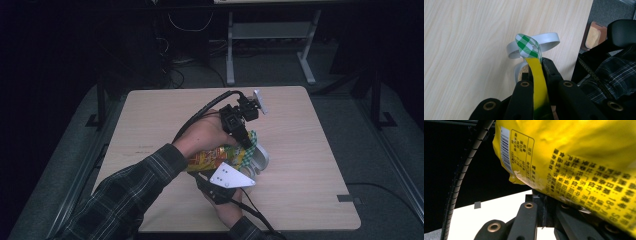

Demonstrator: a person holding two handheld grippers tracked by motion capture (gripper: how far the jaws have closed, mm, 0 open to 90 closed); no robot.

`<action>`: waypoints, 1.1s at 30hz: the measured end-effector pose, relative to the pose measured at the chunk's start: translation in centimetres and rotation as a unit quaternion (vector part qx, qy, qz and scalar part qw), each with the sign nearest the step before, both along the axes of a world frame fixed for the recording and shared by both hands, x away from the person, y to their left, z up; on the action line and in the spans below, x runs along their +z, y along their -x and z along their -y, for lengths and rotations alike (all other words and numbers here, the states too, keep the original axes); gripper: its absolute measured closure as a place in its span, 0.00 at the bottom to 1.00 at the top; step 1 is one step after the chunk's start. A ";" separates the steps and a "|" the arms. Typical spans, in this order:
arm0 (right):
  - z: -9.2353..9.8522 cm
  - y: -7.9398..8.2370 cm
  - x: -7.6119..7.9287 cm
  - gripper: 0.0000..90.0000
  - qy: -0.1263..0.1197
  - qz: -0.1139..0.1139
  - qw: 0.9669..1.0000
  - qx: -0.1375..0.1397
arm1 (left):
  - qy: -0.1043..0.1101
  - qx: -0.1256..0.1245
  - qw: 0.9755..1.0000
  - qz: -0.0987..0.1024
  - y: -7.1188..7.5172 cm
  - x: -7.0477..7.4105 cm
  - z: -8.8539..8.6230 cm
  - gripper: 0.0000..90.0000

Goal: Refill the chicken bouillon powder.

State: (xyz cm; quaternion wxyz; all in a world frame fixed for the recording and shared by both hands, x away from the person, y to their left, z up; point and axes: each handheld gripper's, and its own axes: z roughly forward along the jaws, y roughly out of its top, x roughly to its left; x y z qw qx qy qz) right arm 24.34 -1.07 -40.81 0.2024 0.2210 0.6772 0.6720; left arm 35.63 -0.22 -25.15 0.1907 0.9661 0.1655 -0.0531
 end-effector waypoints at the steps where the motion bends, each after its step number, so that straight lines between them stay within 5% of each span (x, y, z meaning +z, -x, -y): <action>1: 0.0 0.0 0.0 1.00 0.000 -0.002 1.000 0.001 | 0.000 0.000 1.000 0.000 0.0 0.0 0.0 0.96; 33: 0.1 0.1 0.1 1.00 -0.004 0.003 1.000 -0.001 | -0.004 -0.001 1.000 0.001 0.0 0.2 0.3 0.98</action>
